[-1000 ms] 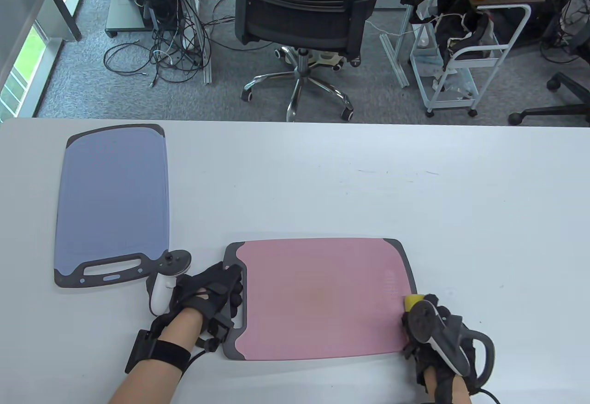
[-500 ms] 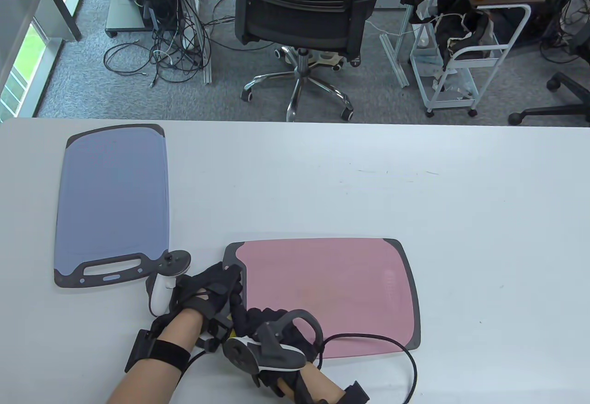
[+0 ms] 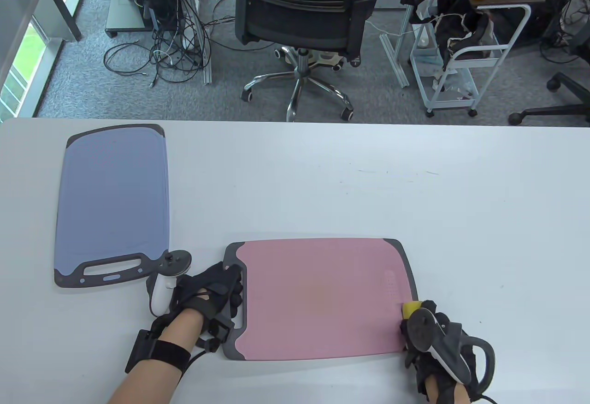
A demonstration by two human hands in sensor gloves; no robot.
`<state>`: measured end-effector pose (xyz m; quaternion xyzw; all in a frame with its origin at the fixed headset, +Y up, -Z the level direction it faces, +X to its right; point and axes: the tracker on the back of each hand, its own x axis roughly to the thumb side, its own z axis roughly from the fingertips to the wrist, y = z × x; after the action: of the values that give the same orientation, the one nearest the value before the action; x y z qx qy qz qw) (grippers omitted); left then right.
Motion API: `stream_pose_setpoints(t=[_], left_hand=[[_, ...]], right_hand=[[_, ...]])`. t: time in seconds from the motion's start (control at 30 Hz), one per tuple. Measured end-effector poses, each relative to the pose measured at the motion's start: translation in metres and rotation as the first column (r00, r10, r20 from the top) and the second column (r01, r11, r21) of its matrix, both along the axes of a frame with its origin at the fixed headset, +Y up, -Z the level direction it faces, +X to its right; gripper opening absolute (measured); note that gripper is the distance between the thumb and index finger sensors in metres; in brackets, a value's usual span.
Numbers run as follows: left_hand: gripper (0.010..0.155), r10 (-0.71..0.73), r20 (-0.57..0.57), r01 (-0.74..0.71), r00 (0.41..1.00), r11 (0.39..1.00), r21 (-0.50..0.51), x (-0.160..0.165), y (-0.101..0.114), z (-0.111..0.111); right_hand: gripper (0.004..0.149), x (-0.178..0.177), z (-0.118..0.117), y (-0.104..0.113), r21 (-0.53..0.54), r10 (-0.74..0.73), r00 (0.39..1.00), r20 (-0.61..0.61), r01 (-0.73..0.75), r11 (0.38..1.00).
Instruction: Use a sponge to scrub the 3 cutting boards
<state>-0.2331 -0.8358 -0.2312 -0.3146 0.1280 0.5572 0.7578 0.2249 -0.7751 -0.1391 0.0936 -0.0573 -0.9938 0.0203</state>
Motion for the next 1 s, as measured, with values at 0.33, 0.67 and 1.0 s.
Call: stream_pose_setpoints(t=[0.33, 0.67, 1.0], left_hand=[[0.054, 0.011, 0.004, -0.011, 1.000, 1.000, -0.006, 0.000, 0.000, 0.000], [0.054, 0.007, 0.003, -0.007, 1.000, 1.000, -0.001, 0.000, 0.001, 0.000], [0.054, -0.008, 0.001, 0.008, 1.000, 1.000, 0.007, 0.001, 0.001, 0.000]], right_hand=[[0.072, -0.252, 0.005, 0.015, 0.057, 0.015, 0.692, -0.722, 0.038, 0.998], [0.071, -0.118, -0.005, 0.011, -0.001, 0.115, 0.905, -0.409, -0.127, 0.992], [0.072, -0.027, 0.000, 0.005, 0.025, 0.027, 0.987, -0.159, -0.023, 0.999]])
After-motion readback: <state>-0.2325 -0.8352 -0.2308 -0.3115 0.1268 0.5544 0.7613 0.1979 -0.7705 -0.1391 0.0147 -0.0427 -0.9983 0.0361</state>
